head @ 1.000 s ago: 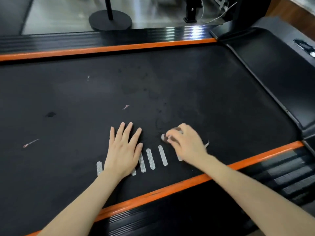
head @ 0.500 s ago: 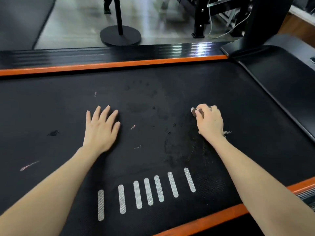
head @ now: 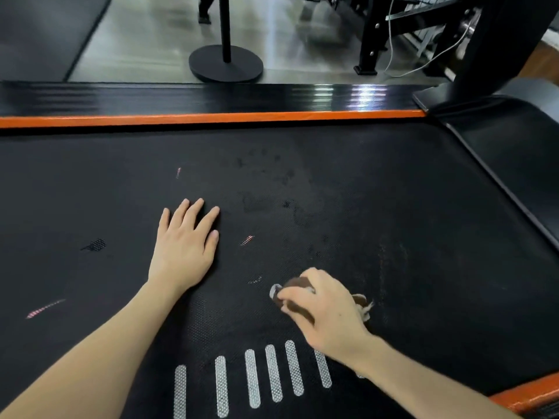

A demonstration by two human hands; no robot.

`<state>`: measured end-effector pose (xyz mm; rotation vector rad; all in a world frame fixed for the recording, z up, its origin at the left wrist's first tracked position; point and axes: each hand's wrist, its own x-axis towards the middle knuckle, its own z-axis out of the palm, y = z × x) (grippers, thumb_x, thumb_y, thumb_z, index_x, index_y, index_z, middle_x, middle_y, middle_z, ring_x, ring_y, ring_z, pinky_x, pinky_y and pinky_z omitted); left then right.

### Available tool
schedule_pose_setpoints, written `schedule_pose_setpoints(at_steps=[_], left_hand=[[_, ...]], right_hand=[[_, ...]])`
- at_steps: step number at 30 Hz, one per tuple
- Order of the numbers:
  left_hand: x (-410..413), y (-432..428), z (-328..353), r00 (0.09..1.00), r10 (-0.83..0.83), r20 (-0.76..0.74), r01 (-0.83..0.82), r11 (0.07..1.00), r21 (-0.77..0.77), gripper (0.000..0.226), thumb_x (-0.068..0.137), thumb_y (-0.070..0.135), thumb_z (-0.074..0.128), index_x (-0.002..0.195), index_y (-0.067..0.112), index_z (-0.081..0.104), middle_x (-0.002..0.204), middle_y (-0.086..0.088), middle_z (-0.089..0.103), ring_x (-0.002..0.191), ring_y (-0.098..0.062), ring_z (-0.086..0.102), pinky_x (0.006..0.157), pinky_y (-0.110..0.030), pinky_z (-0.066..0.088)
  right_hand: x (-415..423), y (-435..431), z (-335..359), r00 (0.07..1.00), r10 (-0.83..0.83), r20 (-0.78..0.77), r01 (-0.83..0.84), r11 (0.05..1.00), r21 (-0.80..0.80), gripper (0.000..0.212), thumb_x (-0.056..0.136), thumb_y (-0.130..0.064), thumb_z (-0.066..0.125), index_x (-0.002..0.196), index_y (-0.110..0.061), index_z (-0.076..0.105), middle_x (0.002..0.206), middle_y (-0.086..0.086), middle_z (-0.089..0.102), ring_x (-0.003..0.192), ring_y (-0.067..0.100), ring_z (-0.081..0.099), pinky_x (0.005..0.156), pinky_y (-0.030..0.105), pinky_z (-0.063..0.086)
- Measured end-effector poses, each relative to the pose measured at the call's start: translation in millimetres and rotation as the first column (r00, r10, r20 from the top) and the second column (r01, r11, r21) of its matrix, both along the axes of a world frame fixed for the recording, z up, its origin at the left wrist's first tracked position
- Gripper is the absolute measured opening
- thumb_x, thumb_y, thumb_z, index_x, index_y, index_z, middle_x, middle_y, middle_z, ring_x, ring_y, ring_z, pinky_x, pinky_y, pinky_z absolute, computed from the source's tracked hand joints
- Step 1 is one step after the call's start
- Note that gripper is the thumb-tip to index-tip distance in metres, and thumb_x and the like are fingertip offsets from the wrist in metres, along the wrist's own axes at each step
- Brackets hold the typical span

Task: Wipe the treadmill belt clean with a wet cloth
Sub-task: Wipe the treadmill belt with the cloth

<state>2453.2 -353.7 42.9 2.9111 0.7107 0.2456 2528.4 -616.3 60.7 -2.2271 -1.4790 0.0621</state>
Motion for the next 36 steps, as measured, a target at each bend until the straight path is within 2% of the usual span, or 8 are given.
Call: schedule_pose_setpoints(at_steps=[3,9,11,13,16,22,31,36], left_hand=[[0,0,0,1.000,0.001,-0.011,-0.001,1.000,0.003,0.058,0.093,0.042,0.021,0.137,0.017,0.049,0.142,-0.014,0.045,0.136,-0.035,0.033,0.113,-0.053,0.020],[1,2,-3,1.000,0.004,-0.002,-0.004,1.000,0.006,0.057,0.093,0.042,0.022,0.136,0.018,0.051,0.141,-0.013,0.046,0.136,-0.034,0.034,0.113,-0.052,0.020],[1,1,-1,1.000,0.007,0.000,-0.007,1.000,0.002,0.056,0.093,0.041,0.023,0.135,0.019,0.051,0.141,-0.013,0.047,0.135,-0.034,0.034,0.112,-0.053,0.021],[1,1,0,1.000,0.010,-0.006,-0.010,1.000,-0.001,0.056,0.093,0.041,0.023,0.135,0.018,0.051,0.141,-0.013,0.047,0.135,-0.034,0.035,0.112,-0.053,0.021],[1,-1,2,0.999,0.004,-0.031,-0.004,1.000,-0.006,0.055,0.093,0.040,0.023,0.135,0.018,0.052,0.140,-0.014,0.047,0.134,-0.035,0.036,0.111,-0.054,0.024],[11,16,12,0.999,-0.050,-0.009,0.051,0.997,0.054,0.055,0.091,0.042,0.028,0.130,0.015,0.056,0.136,-0.015,0.052,0.131,-0.038,0.040,0.111,-0.053,0.018],[39,66,-2,0.997,0.078,0.015,-0.079,0.996,0.041,0.064,0.091,0.052,0.018,0.145,0.022,0.036,0.147,-0.019,0.036,0.140,-0.036,0.023,0.114,-0.057,0.007],[40,67,-3,0.996,0.075,-0.044,-0.075,0.997,0.008,0.077,0.082,0.059,-0.004,0.149,0.032,0.023,0.156,-0.009,0.020,0.146,-0.029,0.007,0.116,-0.052,0.000]], right_hand=[[46,16,-2,0.995,-0.031,0.092,0.027,0.999,0.035,0.021,0.085,-0.040,0.053,0.094,-0.026,0.065,0.084,0.002,0.052,0.073,0.022,0.052,0.061,0.029,0.046],[152,82,1,0.815,-0.568,0.115,0.571,0.821,0.014,0.018,0.094,-0.036,0.051,0.098,-0.022,0.063,0.092,0.007,0.053,0.086,0.030,0.055,0.067,0.033,0.043],[122,80,0,0.852,-0.514,0.103,0.512,0.858,0.043,0.019,0.092,-0.037,0.051,0.093,-0.022,0.062,0.087,0.008,0.052,0.079,0.032,0.055,0.064,0.035,0.044],[73,63,-3,0.952,-0.297,0.072,0.295,0.955,0.044,0.022,0.088,-0.041,0.050,0.091,-0.023,0.063,0.084,0.005,0.050,0.073,0.028,0.054,0.059,0.034,0.046],[60,53,-4,0.986,-0.158,0.057,0.155,0.986,0.054,0.023,0.084,-0.043,0.049,0.091,-0.027,0.065,0.083,0.000,0.054,0.071,0.022,0.057,0.054,0.033,0.049],[143,132,0,0.881,-0.448,0.154,0.448,0.893,0.033,0.018,0.093,-0.035,0.052,0.095,-0.021,0.063,0.089,0.008,0.053,0.081,0.030,0.055,0.063,0.034,0.041],[207,175,-8,0.832,-0.526,0.177,0.525,0.849,0.055,0.017,0.095,-0.034,0.050,0.101,-0.023,0.062,0.096,0.008,0.055,0.088,0.029,0.055,0.067,0.032,0.038],[191,183,1,0.831,-0.540,0.131,0.543,0.840,0.019,0.020,0.094,-0.038,0.050,0.101,-0.023,0.062,0.097,0.010,0.055,0.087,0.032,0.056,0.068,0.033,0.039]])
